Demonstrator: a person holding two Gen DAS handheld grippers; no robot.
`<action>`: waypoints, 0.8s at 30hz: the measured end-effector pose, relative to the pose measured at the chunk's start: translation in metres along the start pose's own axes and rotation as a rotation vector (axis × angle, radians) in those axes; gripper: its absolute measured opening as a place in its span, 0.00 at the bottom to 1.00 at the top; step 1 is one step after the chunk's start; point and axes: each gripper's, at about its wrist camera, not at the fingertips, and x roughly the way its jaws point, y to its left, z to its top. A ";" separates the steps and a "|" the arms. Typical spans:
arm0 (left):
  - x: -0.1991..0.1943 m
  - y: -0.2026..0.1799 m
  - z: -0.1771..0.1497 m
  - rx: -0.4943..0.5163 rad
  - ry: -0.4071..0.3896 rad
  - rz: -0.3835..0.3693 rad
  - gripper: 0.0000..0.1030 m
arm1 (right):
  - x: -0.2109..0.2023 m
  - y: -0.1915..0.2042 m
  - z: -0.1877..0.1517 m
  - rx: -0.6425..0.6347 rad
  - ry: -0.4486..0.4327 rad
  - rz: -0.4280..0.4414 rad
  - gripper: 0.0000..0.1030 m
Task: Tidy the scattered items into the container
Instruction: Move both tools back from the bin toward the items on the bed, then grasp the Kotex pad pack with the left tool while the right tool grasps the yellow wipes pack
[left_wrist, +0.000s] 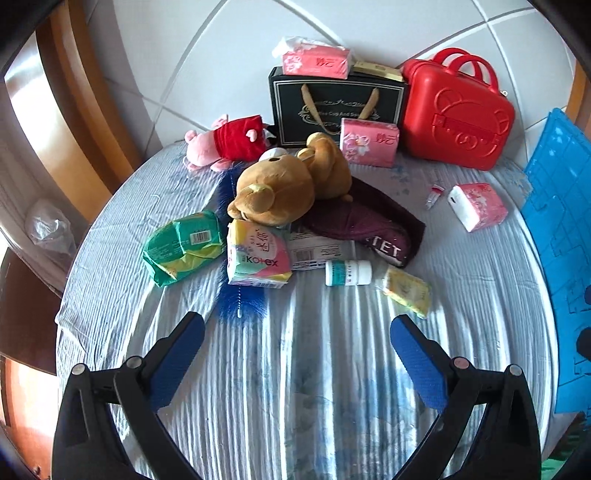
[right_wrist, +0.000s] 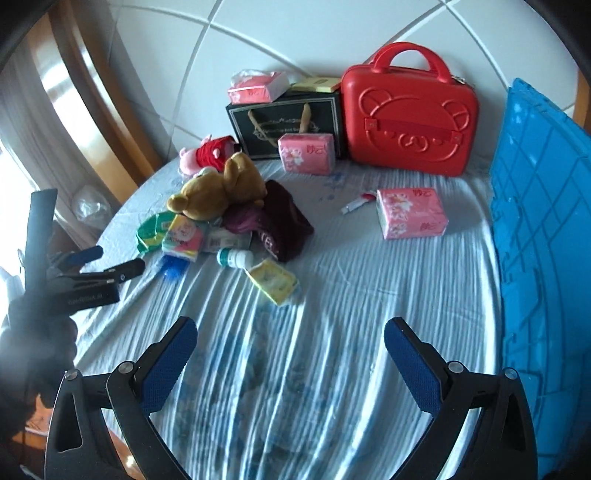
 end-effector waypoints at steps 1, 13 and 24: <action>0.011 0.005 0.000 -0.005 0.007 0.009 0.99 | 0.013 0.005 -0.001 -0.022 0.004 -0.005 1.00; 0.120 0.026 0.021 0.067 0.039 0.105 0.99 | 0.124 0.028 -0.018 -0.093 0.076 -0.027 1.00; 0.173 0.022 0.030 0.075 0.095 0.130 0.99 | 0.204 0.033 -0.002 -0.140 0.092 -0.075 1.00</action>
